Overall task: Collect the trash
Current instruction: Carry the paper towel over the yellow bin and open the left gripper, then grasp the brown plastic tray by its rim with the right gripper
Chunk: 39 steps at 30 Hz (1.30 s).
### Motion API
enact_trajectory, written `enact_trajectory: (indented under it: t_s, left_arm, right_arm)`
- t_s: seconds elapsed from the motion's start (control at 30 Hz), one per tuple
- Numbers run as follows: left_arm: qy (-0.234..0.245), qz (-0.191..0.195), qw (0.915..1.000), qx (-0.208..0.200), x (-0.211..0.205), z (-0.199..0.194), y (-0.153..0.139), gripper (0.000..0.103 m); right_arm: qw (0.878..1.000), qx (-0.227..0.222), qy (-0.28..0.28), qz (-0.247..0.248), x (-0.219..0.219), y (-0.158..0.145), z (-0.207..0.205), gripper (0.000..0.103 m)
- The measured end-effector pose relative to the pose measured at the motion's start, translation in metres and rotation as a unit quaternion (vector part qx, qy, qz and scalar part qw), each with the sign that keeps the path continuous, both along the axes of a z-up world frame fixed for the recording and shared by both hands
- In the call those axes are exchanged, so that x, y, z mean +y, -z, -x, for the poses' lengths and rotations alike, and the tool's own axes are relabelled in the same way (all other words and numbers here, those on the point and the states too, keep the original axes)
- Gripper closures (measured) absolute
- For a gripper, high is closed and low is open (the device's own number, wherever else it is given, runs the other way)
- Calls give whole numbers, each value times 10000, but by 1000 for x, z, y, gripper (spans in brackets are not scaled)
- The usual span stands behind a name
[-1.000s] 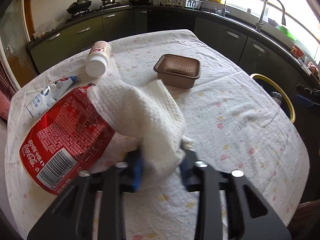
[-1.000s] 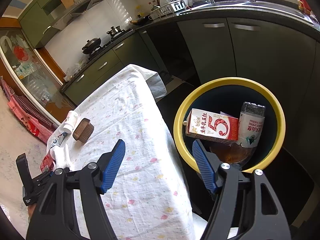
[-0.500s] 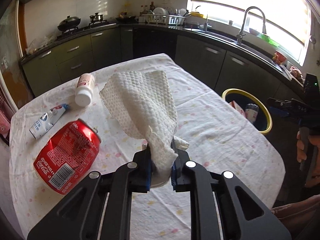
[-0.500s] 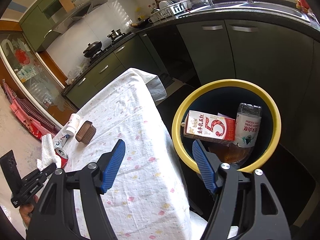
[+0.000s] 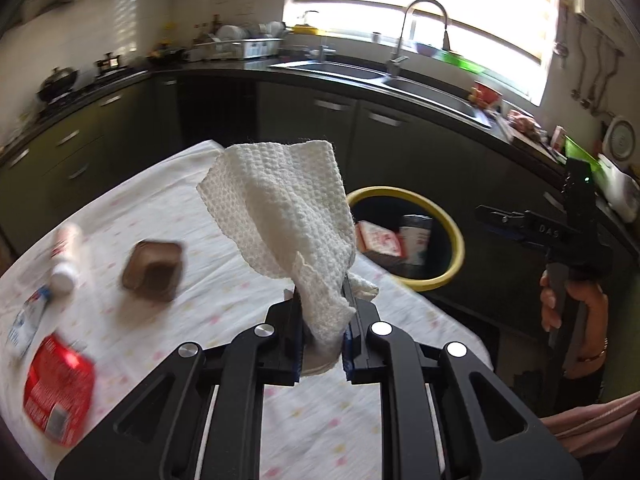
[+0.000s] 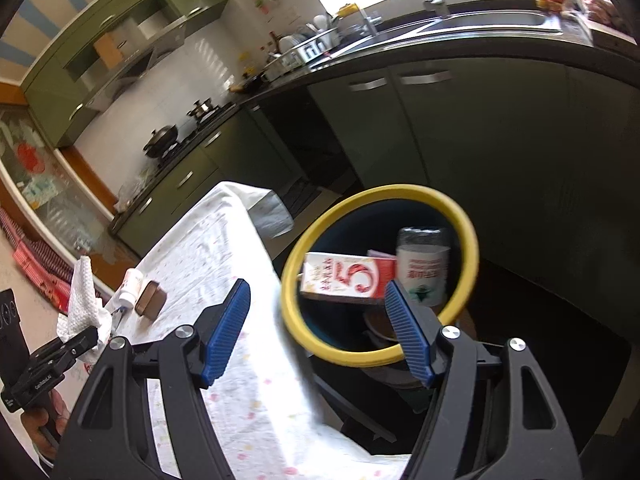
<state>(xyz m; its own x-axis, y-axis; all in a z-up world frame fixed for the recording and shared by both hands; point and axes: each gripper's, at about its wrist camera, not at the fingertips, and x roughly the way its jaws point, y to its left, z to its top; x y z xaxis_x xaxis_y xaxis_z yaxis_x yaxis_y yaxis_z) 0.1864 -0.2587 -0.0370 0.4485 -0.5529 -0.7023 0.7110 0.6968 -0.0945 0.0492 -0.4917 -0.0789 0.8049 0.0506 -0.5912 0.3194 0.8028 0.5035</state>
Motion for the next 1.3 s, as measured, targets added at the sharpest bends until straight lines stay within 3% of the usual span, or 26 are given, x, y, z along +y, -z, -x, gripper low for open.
enact_trajectory:
  t_s: [0.2,0.5,0.53,0.57,0.63,0.8,0.97,1.1,1.3]
  left_arm:
    - [807,-80,9963,293,-100,-15,12,88]
    - [1436,-593,9855,681,-212,-32,68,82]
    - [1475,-635,9842,747,-217,-32,73,75]
    - [1479,-694,9834,794,-222,-32,78,60]
    - [1412,-774,9840,761,-225,-30,83,40]
    - [1254,-667,9884,537,-207,-26,69,30]
    - [963,-207,9947,308,-167,-27,37,30]
    - [577,251,9980,-75,-109,-17,13,25]
    - [-35,423,9987,-273,-15,-6,3,19]
  right_arm:
    - [9991,9,398,-129,-38,10,20,37]
    - [9972,66,690,-279,-71,22,35,36]
    - [9970,63,717,-279,-73,23,36,36]
    - [9969,62,731,-291,-74,24,36,35]
    - [9968,65,733,-307,-75,25,37,35]
    - [9971,80,676,-327,-72,25,33,35]
    - [9978,46,598,-282,-64,21,32,35]
    - [9987,32,487,-169,-55,13,27,34]
    - [9997,195,-80,93,-20,6,-1,33]
